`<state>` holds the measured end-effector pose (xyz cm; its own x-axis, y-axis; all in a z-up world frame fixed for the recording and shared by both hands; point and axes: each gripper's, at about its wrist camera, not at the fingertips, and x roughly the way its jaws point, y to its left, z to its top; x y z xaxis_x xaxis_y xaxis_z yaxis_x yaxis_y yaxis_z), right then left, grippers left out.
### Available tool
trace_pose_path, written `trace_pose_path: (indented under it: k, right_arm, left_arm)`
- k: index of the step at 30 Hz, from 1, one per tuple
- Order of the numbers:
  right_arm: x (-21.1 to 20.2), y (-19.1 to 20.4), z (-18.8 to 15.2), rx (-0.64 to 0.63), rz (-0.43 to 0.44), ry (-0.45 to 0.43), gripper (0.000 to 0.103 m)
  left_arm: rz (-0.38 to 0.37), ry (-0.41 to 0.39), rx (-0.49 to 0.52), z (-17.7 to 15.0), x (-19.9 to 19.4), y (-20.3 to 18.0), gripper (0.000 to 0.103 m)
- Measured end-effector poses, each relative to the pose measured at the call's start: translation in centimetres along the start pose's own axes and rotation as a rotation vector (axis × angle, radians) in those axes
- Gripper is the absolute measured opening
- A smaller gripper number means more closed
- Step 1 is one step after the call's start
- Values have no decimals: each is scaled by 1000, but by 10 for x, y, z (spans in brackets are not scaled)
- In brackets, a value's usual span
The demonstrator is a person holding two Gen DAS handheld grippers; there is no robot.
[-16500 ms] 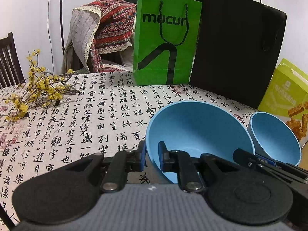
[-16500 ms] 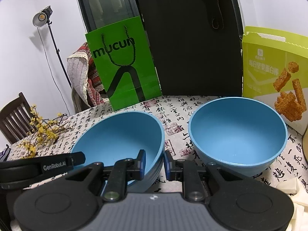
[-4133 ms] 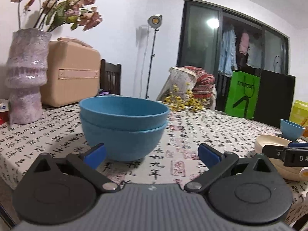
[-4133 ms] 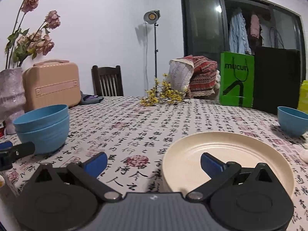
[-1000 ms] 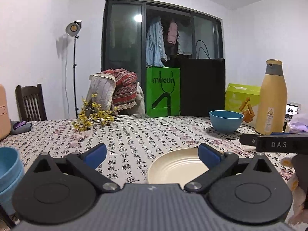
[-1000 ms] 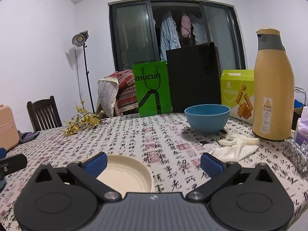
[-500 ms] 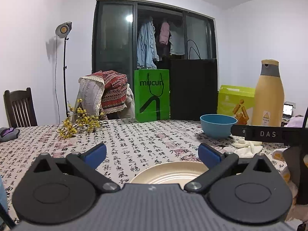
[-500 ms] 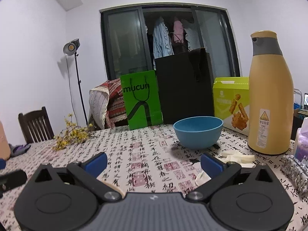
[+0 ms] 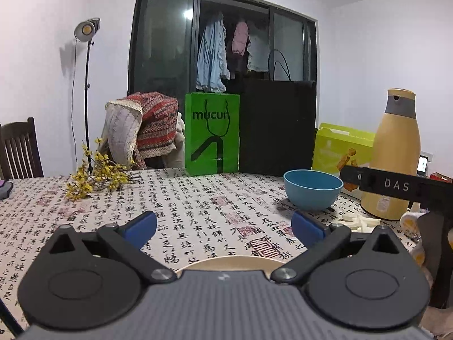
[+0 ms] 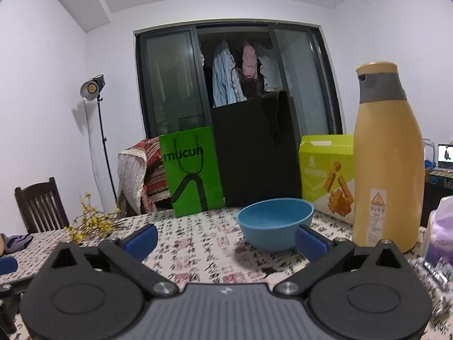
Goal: Organize plates and bowls
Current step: 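Move both open grippers toward the last blue bowl beside the beige bottle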
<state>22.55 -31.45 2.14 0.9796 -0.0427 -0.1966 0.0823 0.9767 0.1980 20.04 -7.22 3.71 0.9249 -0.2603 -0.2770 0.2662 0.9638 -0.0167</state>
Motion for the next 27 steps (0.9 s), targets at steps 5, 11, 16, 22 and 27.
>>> trace_pose_path:
  k: [5,11,16,22,27]
  right_arm:
    - [8,-3,10,-21,-37,-11,103]
    - [22,-9,17,-14,-49,-2,103]
    - [32,-14,25,-4,-68,-14,103]
    - [43,-19,37,7,-86,-25,103]
    - [55,-24,43,16,-95,-20,103]
  left_arm:
    - [-7,17,18,7,11,-9,103]
    - [-26,57,13,19,28,-18,103]
    - [-40,110,-7,33,47,-22,103]
    - [-37,179,-57,43,73,-22,103]
    - [-11,194,-27,48,92,-28,103]
